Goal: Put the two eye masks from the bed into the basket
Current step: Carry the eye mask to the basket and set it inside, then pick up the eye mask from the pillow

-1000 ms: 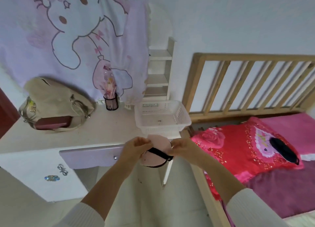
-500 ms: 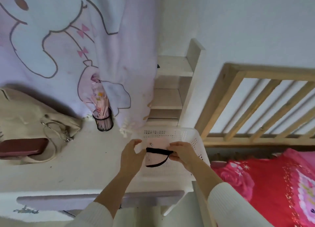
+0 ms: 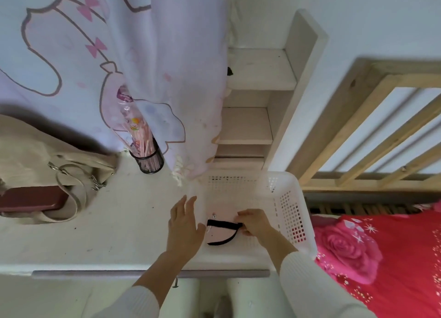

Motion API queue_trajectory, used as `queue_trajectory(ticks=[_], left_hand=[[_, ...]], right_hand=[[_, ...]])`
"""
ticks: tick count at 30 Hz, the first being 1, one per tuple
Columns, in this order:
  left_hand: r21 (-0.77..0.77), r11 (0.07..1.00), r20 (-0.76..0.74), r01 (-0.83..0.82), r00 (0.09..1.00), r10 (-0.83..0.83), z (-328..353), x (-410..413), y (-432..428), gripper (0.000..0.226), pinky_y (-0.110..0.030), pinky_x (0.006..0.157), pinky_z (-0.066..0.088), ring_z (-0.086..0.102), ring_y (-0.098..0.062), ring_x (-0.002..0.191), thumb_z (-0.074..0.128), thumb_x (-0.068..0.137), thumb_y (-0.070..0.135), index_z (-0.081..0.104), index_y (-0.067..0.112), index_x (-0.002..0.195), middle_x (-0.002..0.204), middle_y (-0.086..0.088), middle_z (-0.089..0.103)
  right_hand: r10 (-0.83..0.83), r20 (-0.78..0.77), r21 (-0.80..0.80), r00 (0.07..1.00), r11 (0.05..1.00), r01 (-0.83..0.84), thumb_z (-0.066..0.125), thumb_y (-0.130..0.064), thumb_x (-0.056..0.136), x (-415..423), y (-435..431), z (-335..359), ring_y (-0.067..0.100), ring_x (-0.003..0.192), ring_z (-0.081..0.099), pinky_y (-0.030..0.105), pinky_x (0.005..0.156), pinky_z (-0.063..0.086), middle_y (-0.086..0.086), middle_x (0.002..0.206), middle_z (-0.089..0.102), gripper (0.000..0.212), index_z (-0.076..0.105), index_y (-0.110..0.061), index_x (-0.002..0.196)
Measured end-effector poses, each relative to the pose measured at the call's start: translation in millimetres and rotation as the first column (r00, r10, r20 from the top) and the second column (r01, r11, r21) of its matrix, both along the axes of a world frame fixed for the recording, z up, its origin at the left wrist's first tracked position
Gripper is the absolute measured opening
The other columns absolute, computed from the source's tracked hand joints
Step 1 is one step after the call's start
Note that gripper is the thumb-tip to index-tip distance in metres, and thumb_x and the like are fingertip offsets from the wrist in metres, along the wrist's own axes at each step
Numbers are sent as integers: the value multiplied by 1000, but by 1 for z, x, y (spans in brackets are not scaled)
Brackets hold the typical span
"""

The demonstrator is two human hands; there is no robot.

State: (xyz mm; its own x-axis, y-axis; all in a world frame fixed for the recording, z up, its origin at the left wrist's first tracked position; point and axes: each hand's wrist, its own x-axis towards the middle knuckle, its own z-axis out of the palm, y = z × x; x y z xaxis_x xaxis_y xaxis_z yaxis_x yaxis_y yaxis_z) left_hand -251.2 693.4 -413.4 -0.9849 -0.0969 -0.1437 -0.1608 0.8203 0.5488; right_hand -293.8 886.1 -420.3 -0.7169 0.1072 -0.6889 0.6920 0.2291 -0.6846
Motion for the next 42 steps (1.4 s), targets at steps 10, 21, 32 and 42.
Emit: queue_trajectory(ticks=[10, 21, 32, 42], left_hand=[[-79, 919, -132, 386, 910, -393, 46, -41, 112, 66, -46, 118, 17, 8, -30, 147, 56, 85, 12, 29, 16, 145, 160, -11, 15], [-101, 466, -87, 879, 459, -884, 37, 42, 415, 52, -37, 115, 29, 28, -25, 143, 55, 90, 23, 40, 19, 139, 151, -8, 37], [-135, 242, 249, 961, 269, -930, -40, 80, 621, 59, -46, 107, 38, 21, -31, 143, 55, 88, 26, 35, 17, 142, 155, -13, 26], [-259, 21, 178, 966, 69, -982, -123, 24, 778, 64, -43, 121, 15, 11, -32, 149, 51, 93, 26, 24, 15, 149, 161, -18, 15]], right_hand=[[-13, -299, 241, 954, 966, 88, 69, -17, 84, 43, 102, 70, 17, 98, 65, 34, 94, 52, 5, 111, 70, 24, 70, -9, 107], [-452, -282, 408, 846, 742, 532, 69, -14, 80, 219, 343, 66, 18, 81, 64, 24, 67, 46, 7, 90, 70, 18, 72, -5, 96], [-699, -78, 407, 711, 628, 663, 66, -11, 75, 301, 552, -19, 25, 81, 63, 33, 75, 52, 12, 85, 69, 5, 68, -8, 78], [-831, 44, 371, 555, 529, 763, 56, -17, 81, 268, 686, -107, 23, 75, 57, 33, 62, 47, 7, 82, 61, 6, 60, -13, 83]])
